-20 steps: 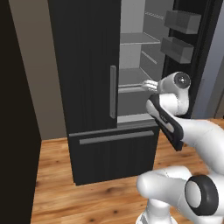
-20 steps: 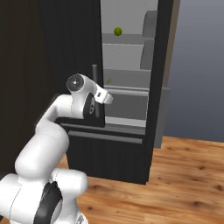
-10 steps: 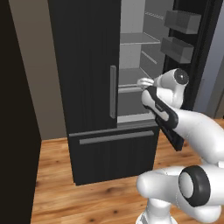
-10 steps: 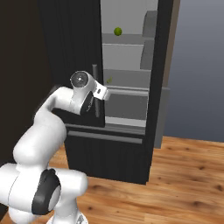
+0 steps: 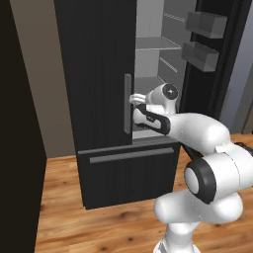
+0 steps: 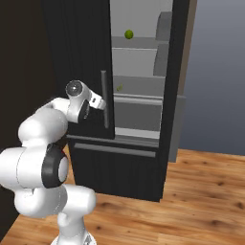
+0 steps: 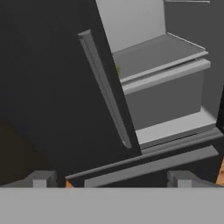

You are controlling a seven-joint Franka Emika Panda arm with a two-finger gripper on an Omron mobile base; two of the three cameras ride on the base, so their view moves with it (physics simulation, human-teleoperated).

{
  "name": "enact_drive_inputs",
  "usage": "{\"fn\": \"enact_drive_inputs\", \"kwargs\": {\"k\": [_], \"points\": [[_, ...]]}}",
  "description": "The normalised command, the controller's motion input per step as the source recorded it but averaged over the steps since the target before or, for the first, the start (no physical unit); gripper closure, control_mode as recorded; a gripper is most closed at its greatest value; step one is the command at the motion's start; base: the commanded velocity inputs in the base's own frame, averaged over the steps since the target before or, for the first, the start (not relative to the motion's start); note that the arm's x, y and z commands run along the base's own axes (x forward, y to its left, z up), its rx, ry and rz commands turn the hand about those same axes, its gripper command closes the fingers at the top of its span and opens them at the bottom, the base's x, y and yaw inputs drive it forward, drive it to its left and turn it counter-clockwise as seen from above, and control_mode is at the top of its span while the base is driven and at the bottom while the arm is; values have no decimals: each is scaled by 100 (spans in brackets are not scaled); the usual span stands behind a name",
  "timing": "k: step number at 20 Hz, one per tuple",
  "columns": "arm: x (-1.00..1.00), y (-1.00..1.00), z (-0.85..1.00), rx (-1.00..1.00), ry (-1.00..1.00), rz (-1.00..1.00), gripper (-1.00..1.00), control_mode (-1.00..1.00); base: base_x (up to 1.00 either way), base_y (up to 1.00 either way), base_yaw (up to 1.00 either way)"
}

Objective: Take the lemon wedge from the fridge and place it on the plate with fish on the dining counter.

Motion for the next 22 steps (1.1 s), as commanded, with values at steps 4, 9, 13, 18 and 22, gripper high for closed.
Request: {"fn": "enact_drive_inputs", "kwargs": {"k": [4,9,13,18,22], "points": [[36,11,0,-4,2,0,-100,-100,0,0,0],[20,-1,0,-1,0,0,-100,-100,0,0,0],[14,-30,-5,-1,0,0,-100,-100,0,0,0],[21,-2,-22,-9,0,14,-100,-100,0,0,0],[8,0,-28,-15,0,15,-100,-100,0,0,0]]}}
